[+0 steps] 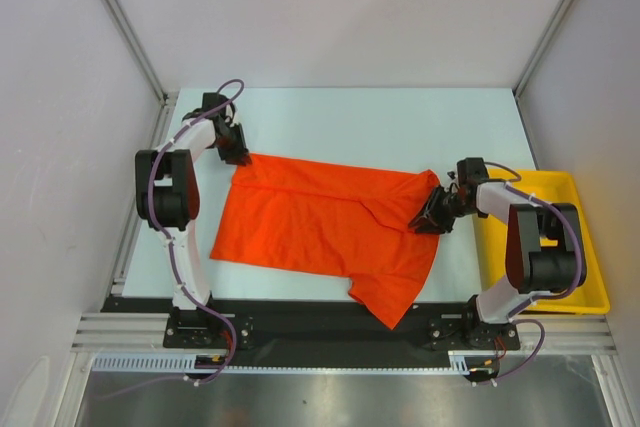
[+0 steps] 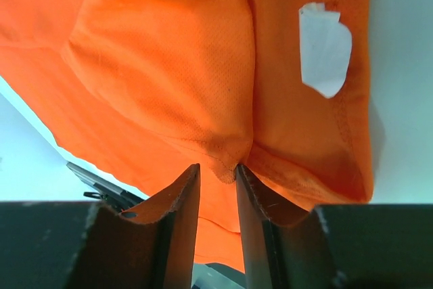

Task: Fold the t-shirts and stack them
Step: Fold the tshirt

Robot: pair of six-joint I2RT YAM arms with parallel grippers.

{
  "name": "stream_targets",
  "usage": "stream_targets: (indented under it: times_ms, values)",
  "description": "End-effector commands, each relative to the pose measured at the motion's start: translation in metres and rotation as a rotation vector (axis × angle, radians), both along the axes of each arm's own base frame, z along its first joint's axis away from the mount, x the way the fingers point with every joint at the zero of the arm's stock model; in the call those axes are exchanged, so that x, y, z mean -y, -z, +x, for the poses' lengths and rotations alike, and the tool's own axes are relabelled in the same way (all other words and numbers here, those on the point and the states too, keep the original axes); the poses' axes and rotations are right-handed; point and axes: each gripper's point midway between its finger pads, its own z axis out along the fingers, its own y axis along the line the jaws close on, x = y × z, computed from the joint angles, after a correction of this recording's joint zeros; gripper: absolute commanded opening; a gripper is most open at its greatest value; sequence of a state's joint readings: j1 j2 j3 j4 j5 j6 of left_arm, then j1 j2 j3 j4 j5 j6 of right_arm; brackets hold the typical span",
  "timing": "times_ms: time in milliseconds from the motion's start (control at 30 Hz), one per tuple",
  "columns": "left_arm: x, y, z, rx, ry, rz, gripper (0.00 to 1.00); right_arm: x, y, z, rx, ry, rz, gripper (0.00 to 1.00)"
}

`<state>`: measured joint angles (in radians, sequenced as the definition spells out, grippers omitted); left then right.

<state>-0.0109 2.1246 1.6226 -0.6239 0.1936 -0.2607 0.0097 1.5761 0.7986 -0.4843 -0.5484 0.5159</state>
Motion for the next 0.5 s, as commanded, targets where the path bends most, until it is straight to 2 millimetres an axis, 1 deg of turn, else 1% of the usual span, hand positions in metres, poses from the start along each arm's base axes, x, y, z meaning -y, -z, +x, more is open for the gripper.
stream_targets:
  times_ms: [0,100,133,200,267,300,333,400,433,467]
  values:
    - [0.001,-0.019,0.005,0.049,0.015,0.014,0.27,-0.003,0.001,0.007,0.012,0.005,0.026,0.33]
    - [0.002,-0.019,0.004,0.052,0.016,0.012,0.27,-0.004,0.001,0.009,0.007,0.001,0.033,0.18]
    - [0.002,-0.02,0.005,0.053,0.016,0.012,0.27,-0.004,0.002,0.008,0.001,-0.001,0.032,0.09]
    - [0.002,-0.019,0.006,0.055,0.015,0.012,0.27,-0.003,-0.002,0.007,0.0,0.002,0.027,0.0]
    - [0.002,-0.02,0.007,0.059,0.013,0.011,0.27,-0.004,-0.006,0.003,-0.007,0.0,0.029,0.0]
    - [0.002,-0.02,0.007,0.059,0.014,0.01,0.27,-0.003,-0.012,0.001,0.001,0.003,0.022,0.0]
    - [0.002,-0.021,0.008,0.062,0.013,0.011,0.27,-0.001,-0.012,-0.008,-0.031,0.003,0.014,0.0]
    - [0.001,-0.021,0.01,0.065,0.011,0.015,0.27,-0.001,-0.022,-0.014,-0.02,0.008,0.01,0.0]
    - [0.001,-0.022,0.01,0.065,0.011,0.015,0.27,-0.001,-0.024,-0.022,-0.036,0.011,0.014,0.0]
    - [0.001,-0.022,0.01,0.065,0.011,0.015,0.27,-0.002,-0.026,-0.025,-0.048,0.027,0.022,0.0]
